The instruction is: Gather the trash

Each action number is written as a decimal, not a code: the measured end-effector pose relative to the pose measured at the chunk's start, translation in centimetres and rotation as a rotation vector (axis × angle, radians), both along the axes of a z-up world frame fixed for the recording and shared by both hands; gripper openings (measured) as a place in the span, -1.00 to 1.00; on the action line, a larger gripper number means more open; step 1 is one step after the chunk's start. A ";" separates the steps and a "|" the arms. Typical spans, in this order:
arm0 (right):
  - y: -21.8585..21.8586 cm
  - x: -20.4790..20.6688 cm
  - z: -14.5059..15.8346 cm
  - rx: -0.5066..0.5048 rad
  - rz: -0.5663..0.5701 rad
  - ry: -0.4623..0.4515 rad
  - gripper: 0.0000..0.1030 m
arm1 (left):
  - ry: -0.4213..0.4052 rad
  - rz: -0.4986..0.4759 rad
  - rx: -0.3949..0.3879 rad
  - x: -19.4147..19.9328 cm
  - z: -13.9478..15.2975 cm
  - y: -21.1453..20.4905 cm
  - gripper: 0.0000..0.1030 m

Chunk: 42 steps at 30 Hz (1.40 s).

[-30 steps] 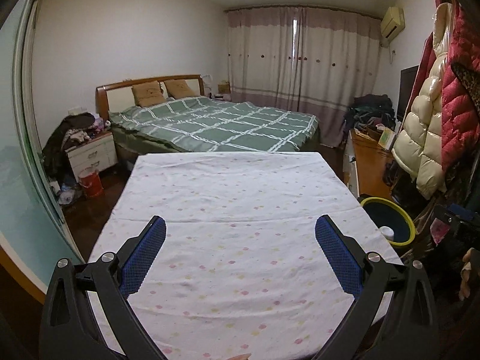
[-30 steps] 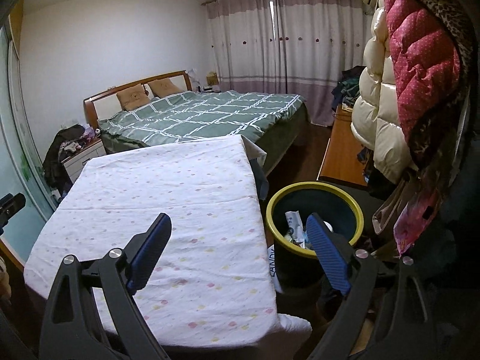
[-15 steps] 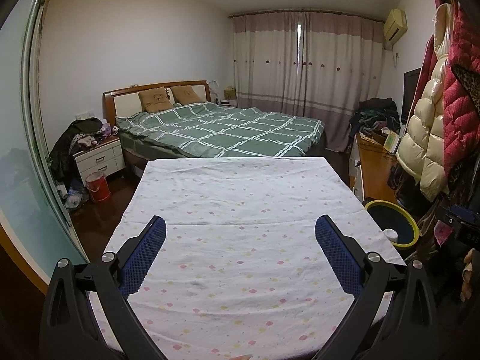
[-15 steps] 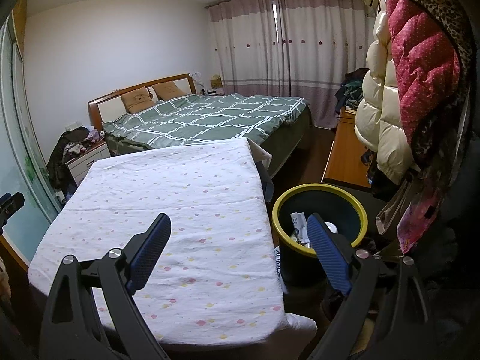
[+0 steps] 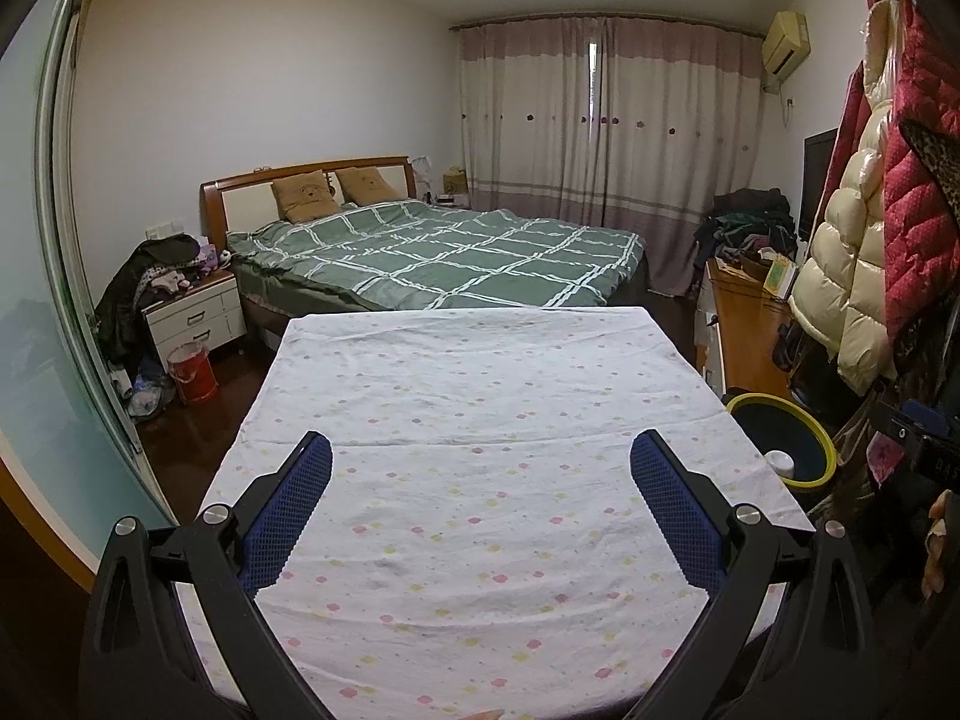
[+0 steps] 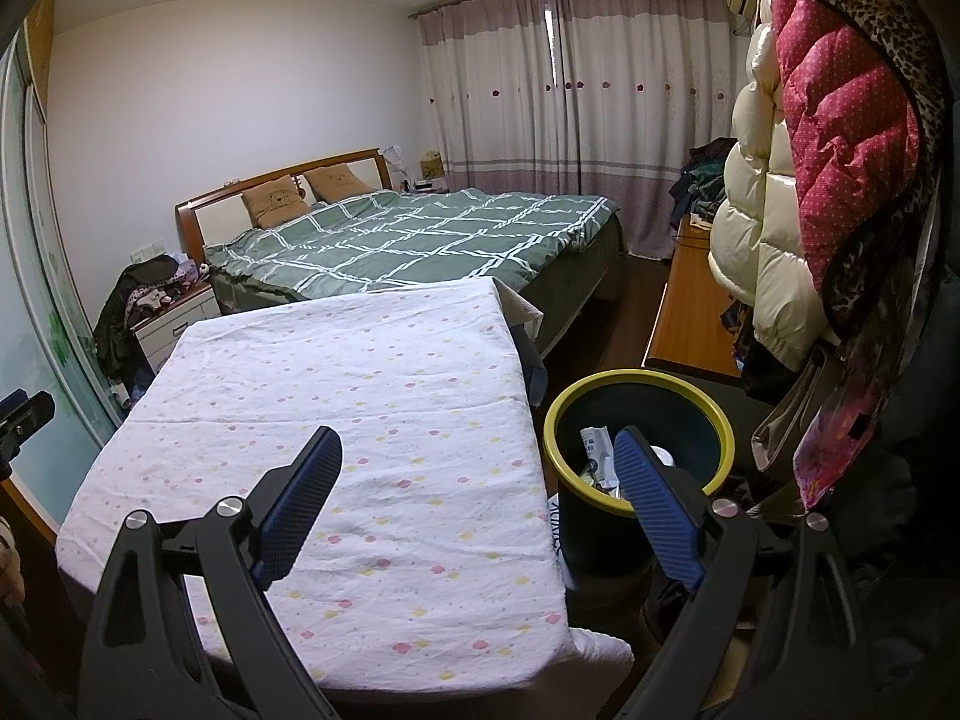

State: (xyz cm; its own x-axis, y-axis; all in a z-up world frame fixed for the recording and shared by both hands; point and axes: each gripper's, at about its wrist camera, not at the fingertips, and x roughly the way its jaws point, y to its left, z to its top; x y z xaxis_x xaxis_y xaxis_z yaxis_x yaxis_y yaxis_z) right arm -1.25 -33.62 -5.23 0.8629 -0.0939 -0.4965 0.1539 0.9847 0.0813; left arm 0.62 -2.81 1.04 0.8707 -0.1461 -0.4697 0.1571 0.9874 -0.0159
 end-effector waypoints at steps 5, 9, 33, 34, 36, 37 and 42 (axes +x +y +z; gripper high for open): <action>0.1 0.1 0.1 0.001 0.002 0.000 0.70 | 0.000 -0.001 0.000 0.0 0.0 0.0 0.91; 0.0 0.1 0.1 0.000 0.001 0.001 0.70 | 0.003 -0.001 0.002 0.0 -0.1 -0.1 0.91; -0.1 0.5 -0.2 0.015 0.008 0.009 0.71 | 0.024 -0.008 0.006 0.7 -0.7 -0.4 0.91; -0.1 0.6 -0.3 0.016 0.009 0.010 0.71 | 0.024 -0.008 0.006 0.7 -0.7 -0.4 0.91; -0.1 0.6 -0.4 0.017 0.011 0.012 0.71 | 0.024 -0.008 0.009 0.8 -0.8 -0.4 0.91; -0.2 0.6 -0.4 0.018 0.011 0.012 0.71 | 0.025 -0.008 0.009 0.8 -0.8 -0.4 0.91; -0.2 0.7 -0.5 0.020 0.013 0.012 0.71 | 0.027 -0.007 0.009 0.9 -0.9 -0.3 0.91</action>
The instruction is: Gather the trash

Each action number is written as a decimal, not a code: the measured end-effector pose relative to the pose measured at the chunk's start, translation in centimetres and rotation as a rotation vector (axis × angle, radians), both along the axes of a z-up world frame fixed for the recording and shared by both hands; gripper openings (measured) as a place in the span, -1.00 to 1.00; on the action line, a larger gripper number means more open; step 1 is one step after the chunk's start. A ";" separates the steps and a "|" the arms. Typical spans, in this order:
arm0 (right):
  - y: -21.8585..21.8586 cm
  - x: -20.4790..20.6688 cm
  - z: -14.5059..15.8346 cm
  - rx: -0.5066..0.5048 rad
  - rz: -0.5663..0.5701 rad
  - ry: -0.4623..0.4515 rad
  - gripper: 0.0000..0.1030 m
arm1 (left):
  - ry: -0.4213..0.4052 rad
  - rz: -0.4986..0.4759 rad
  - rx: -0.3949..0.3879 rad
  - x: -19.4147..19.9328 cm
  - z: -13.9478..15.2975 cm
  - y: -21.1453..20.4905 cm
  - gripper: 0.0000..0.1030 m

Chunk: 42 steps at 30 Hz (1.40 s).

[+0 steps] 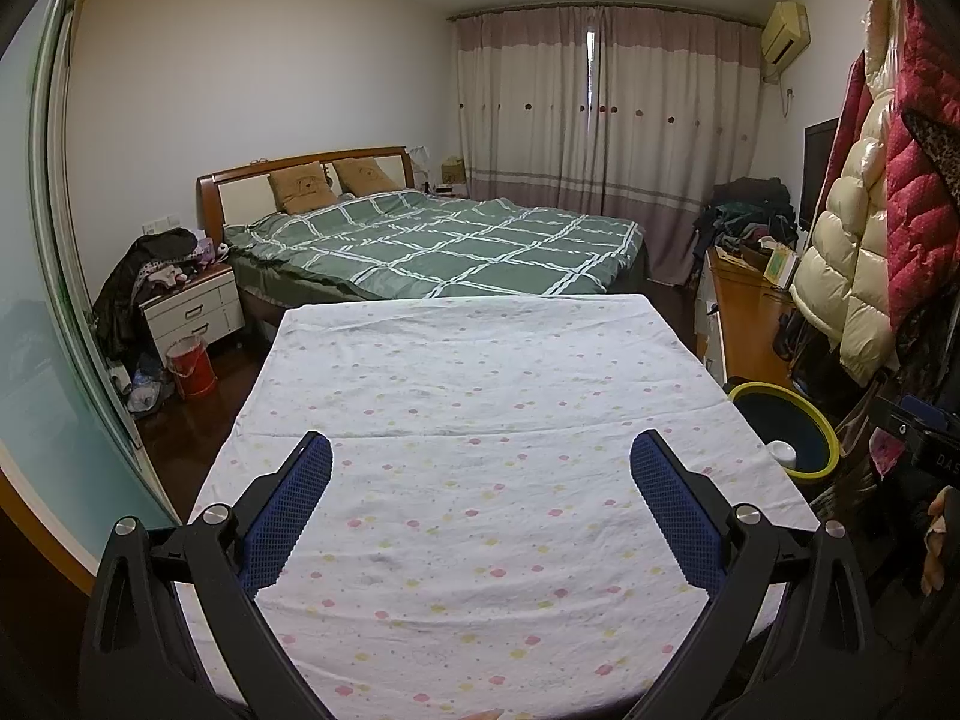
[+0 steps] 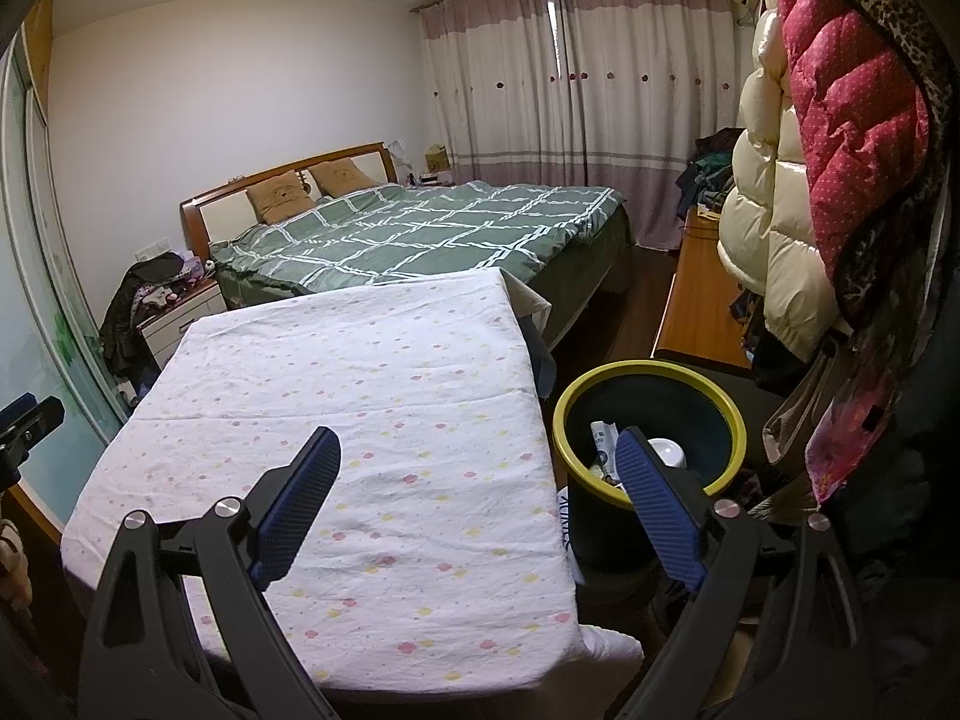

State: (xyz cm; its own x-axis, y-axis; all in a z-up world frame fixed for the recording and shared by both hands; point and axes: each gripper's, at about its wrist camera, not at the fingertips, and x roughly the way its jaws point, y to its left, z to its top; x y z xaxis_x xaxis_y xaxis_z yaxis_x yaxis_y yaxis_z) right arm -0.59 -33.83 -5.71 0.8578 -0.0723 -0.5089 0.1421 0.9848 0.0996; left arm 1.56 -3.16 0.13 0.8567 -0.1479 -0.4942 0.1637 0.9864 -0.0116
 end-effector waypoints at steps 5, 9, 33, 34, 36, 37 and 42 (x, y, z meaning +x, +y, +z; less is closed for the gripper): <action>0.0 0.0 0.0 0.001 -0.001 0.001 0.71 | 0.003 -0.001 0.003 0.1 -0.2 -0.1 0.91; 0.0 0.0 0.0 0.000 0.000 0.002 0.71 | 0.006 -0.004 0.004 0.2 -0.4 -0.2 0.91; 0.0 0.2 -0.2 0.002 0.000 0.006 0.71 | 0.024 -0.002 0.010 0.7 -1.0 -0.5 0.91; 0.0 0.2 -0.2 0.002 0.000 0.007 0.71 | 0.025 -0.002 0.011 0.7 -1.1 -0.5 0.91; 0.0 0.2 -0.3 0.003 0.000 0.008 0.71 | 0.028 -0.001 0.012 0.8 -1.1 -0.5 0.91; 0.0 0.2 -0.4 0.003 0.000 0.008 0.71 | 0.030 -0.002 0.012 0.9 -1.1 -0.6 0.91; 0.0 0.4 -0.7 0.003 0.000 0.015 0.71 | 0.041 -0.028 0.004 1.3 -1.5 -0.6 0.91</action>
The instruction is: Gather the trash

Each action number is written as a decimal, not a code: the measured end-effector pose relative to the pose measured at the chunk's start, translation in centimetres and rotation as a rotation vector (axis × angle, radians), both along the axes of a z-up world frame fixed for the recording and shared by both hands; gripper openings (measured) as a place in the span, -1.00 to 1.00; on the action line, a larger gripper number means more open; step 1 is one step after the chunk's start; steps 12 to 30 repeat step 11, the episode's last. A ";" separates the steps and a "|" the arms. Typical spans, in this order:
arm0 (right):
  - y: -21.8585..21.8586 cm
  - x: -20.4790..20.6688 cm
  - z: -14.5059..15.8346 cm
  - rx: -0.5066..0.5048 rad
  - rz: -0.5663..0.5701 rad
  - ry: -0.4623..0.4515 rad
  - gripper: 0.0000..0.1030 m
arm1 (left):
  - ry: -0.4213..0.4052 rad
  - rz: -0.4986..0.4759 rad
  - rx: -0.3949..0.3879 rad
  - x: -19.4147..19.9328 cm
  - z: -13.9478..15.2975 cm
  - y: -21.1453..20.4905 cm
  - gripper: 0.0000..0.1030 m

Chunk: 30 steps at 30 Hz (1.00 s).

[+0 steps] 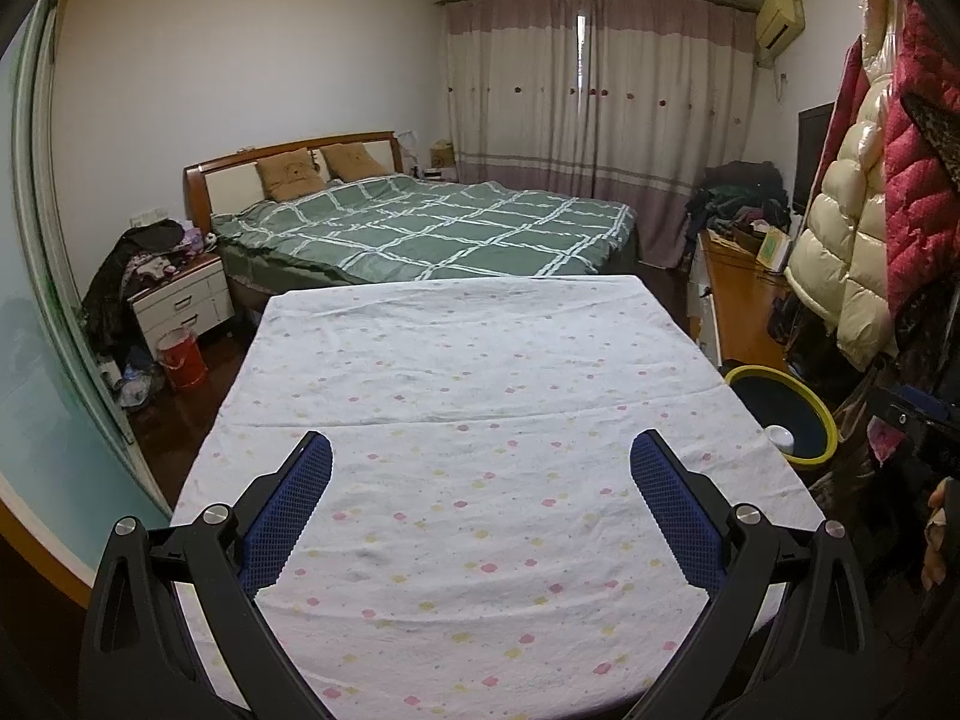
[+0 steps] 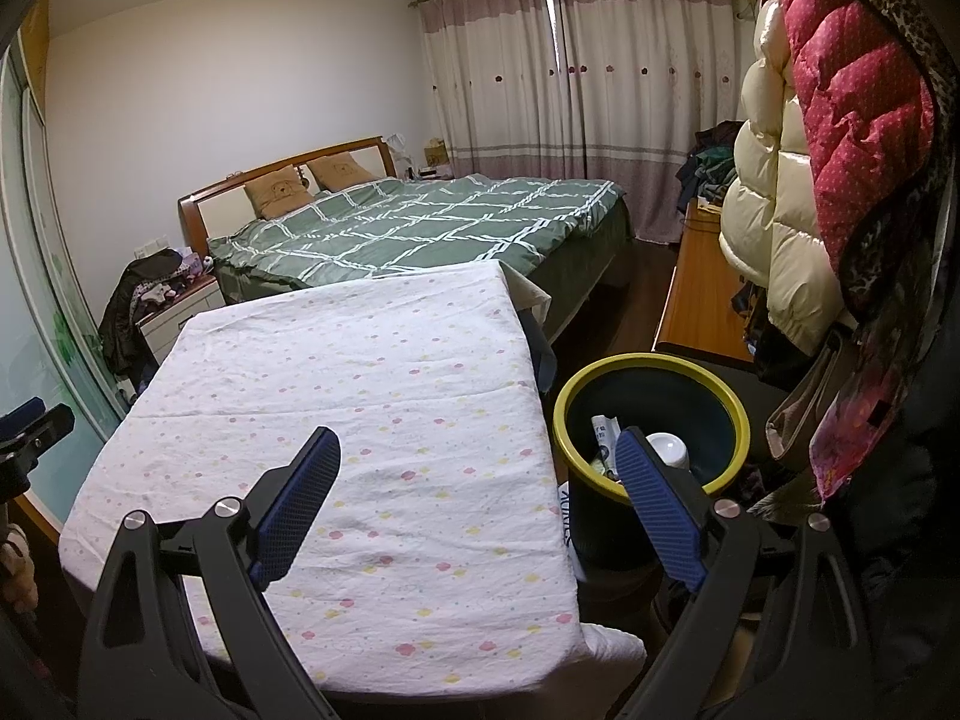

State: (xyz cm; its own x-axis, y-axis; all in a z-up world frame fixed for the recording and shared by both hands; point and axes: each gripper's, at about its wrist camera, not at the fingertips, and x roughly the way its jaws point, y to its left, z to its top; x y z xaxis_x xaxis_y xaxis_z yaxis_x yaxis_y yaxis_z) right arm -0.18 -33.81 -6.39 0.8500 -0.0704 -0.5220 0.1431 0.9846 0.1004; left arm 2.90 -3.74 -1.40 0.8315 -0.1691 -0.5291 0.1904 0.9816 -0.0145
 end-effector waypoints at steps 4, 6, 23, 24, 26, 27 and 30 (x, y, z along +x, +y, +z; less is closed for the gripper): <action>0.1 1.2 -0.3 -0.004 0.011 0.020 0.72 | 0.039 0.017 -0.042 1.5 -0.5 0.9 0.91; 0.2 2.5 -0.5 -0.004 0.023 0.032 0.78 | 0.078 0.031 -0.051 3.4 -1.2 1.5 0.91; 1.0 9.6 -2.6 0.035 0.078 0.119 0.80 | 0.183 0.082 0.018 10.6 -4.9 2.5 0.91; 1.0 9.6 -2.6 0.035 0.078 0.119 0.80 | 0.183 0.082 0.018 10.6 -4.9 2.5 0.91; 1.0 9.6 -2.6 0.035 0.078 0.119 0.80 | 0.183 0.082 0.018 10.6 -4.9 2.5 0.91; 1.0 9.6 -2.6 0.035 0.078 0.119 0.80 | 0.183 0.082 0.018 10.6 -4.9 2.5 0.91; 1.0 9.6 -2.6 0.035 0.078 0.119 0.80 | 0.183 0.082 0.018 10.6 -4.9 2.5 0.91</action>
